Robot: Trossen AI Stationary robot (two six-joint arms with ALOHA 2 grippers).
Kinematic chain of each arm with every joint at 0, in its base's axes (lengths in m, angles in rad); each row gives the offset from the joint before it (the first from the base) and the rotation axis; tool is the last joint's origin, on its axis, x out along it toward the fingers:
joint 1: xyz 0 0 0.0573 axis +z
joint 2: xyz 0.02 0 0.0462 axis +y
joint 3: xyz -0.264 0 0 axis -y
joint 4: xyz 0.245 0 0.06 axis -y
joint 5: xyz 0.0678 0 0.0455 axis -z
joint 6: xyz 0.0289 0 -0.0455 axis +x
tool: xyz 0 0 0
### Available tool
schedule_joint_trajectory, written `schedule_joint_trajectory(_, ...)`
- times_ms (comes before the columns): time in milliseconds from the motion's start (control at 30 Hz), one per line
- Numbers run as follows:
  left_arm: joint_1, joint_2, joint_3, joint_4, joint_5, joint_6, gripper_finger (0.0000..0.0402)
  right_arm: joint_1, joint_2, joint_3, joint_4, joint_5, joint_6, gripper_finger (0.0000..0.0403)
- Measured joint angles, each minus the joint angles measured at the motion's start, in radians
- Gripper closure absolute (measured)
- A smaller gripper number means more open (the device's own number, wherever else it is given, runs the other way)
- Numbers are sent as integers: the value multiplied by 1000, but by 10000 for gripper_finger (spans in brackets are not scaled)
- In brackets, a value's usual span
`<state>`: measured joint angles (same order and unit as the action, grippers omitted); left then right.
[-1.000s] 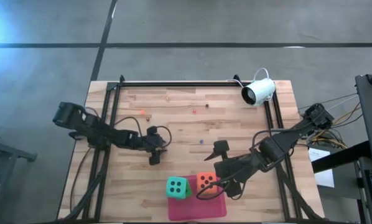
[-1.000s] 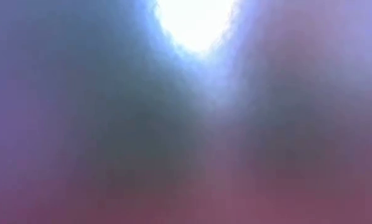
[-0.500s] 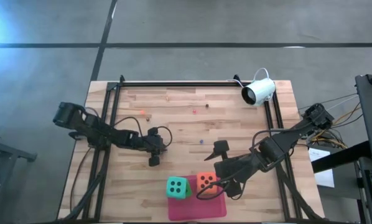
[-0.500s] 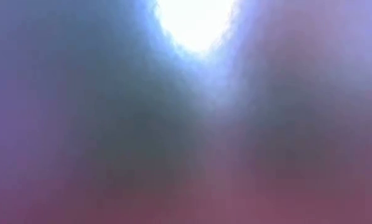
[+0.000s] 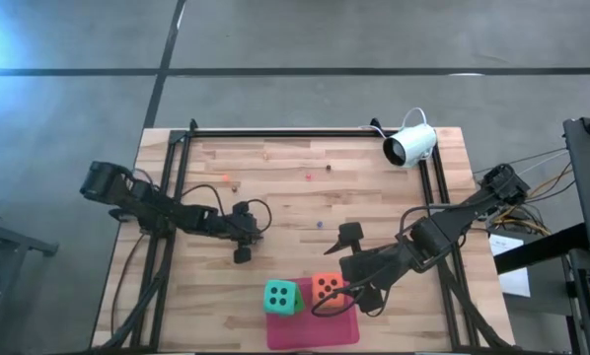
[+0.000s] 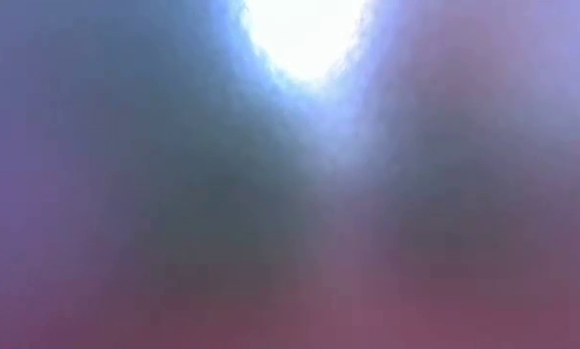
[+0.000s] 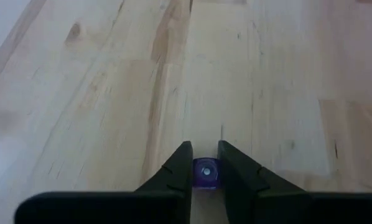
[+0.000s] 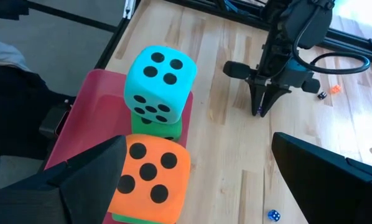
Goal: Pick & Place Dice
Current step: Put the purple dice into the pink bin
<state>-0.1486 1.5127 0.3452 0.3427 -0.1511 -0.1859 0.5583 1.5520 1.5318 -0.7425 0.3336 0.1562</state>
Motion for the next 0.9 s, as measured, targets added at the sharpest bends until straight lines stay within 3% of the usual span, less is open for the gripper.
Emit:
schedule_joint_trajectory(400, -11, -265, 0, -117, -5, -15, 345, 0, 0, 0, 1, 0, 5, 3)
schedule_joint_trajectory(900, -163, -593, 3, -270, -5, -27, 345, 0, 0, 0, -9, 0, 62, 3)
